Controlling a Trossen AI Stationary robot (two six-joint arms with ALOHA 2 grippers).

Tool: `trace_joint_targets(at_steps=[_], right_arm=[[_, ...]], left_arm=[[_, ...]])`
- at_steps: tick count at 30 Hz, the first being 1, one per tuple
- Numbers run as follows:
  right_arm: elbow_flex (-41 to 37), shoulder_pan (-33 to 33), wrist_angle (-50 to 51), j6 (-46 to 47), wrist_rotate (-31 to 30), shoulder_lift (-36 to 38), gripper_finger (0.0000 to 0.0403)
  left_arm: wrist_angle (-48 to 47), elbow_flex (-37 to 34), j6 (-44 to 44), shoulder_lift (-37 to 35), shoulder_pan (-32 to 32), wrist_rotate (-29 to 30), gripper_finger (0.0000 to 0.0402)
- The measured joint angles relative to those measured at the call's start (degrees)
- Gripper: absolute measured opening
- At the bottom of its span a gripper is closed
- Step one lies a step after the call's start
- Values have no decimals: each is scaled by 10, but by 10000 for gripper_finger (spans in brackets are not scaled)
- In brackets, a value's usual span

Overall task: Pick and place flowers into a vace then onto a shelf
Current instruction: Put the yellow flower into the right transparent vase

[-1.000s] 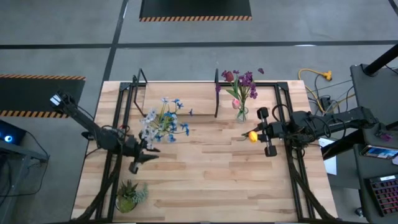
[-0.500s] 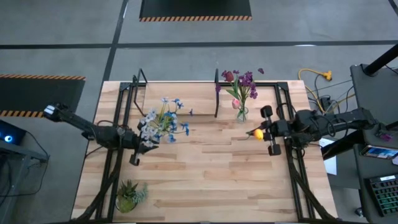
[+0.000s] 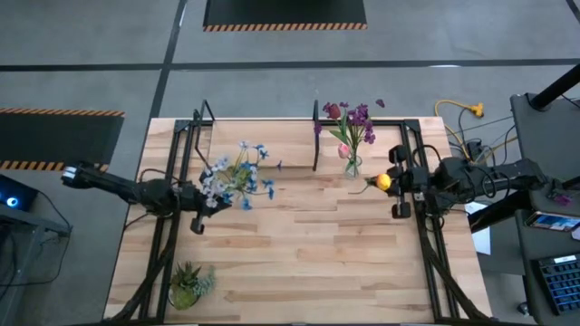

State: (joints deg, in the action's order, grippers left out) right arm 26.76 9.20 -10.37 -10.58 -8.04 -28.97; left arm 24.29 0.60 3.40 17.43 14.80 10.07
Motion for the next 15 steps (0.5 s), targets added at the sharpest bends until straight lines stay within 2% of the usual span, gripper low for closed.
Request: trace_joint_targets(at_steps=[3,7,9,15], right_arm=[[0,-7,-1,-20,-27,0,12],[0,-22,-1,-53,-125,0,12],[0,-30,-1,-68,-152,0,12],[0,-75,-5,-75,-170,-9,12]], left_arm=[[-2,0,12,-7,0,0,21],[-1,0,24,-6,0,0,21],[-1,0,31,-7,0,0,21],[-1,0,31,-6,0,1,21]])
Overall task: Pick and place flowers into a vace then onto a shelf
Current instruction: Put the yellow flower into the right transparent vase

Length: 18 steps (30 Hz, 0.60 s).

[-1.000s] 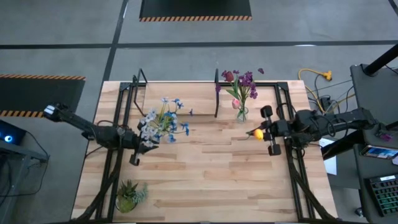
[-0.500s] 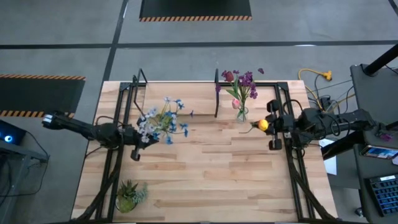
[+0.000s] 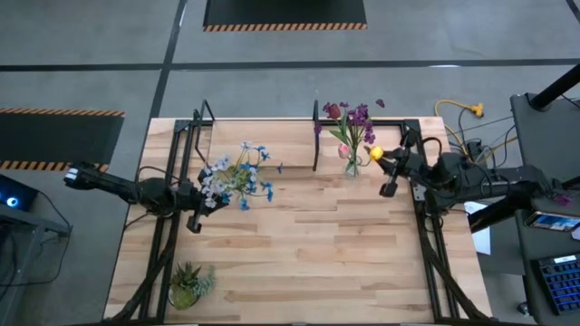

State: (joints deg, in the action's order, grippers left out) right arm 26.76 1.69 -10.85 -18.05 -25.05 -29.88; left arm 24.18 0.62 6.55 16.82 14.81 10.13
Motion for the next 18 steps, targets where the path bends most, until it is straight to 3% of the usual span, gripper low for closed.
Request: trace_joint_targets(at_steps=[10,14,18], right_arm=[[-8,-111,-44,51,17,-63,12],[-11,-142,-44,73,70,-74,12],[-20,-167,-47,76,74,-89,12]], left_arm=[[0,0,8,0,0,0,21],[0,0,13,0,0,1,21],[0,0,15,0,0,2,21]])
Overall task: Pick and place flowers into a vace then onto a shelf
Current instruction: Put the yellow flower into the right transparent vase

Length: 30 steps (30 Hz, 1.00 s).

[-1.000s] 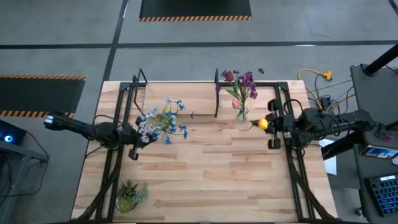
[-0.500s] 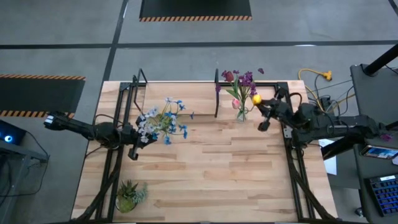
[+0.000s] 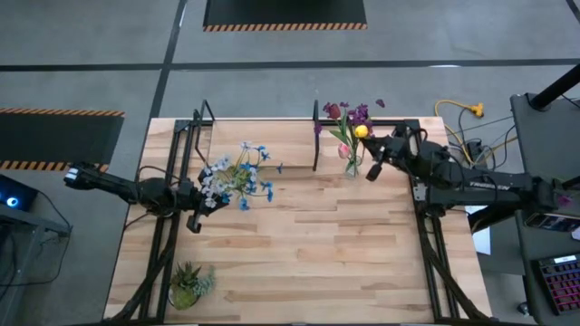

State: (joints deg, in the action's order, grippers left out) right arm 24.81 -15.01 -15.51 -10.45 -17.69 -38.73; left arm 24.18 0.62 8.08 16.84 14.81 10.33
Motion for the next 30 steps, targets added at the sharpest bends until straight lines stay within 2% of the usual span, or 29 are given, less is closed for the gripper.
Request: trace_joint_targets(at_steps=[7,24,27,30], right_arm=[[-15,-22,-11,42,18,-23,12],[-18,-36,-14,43,11,-103,13],[-18,-38,-14,42,11,-99,25],[-18,-38,-11,40,11,-91,60]], left_arm=[[0,0,0,0,0,0,21],[0,0,21,0,0,-2,21],[0,0,21,0,0,-2,21],[0,0,21,0,0,-2,21]])
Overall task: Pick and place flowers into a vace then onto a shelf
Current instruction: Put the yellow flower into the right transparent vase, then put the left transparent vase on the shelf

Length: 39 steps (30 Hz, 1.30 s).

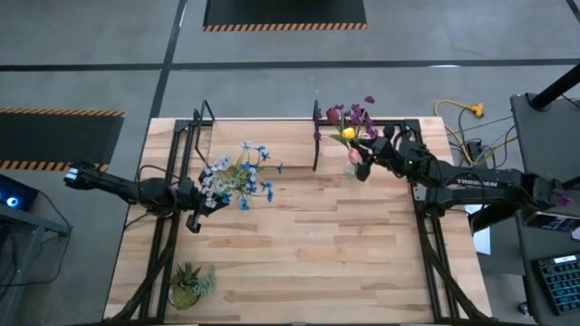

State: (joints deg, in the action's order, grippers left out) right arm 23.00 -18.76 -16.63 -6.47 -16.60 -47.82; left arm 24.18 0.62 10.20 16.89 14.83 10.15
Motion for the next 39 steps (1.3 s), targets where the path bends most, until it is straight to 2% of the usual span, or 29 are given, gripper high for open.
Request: trace_joint_targets(at_steps=[9,16,26,33,39], right_arm=[[0,0,45,-12,-12,21,192],[0,0,103,-10,-29,74,251],[0,0,149,21,-19,189,279],[-1,1,185,89,121,260,270],[-40,24,199,99,139,320,256]], left_arm=[[0,0,0,1,0,0,21],[0,0,0,1,0,1,21],[0,0,0,1,0,4,21],[0,0,0,1,0,6,21],[0,0,0,2,0,6,21]])
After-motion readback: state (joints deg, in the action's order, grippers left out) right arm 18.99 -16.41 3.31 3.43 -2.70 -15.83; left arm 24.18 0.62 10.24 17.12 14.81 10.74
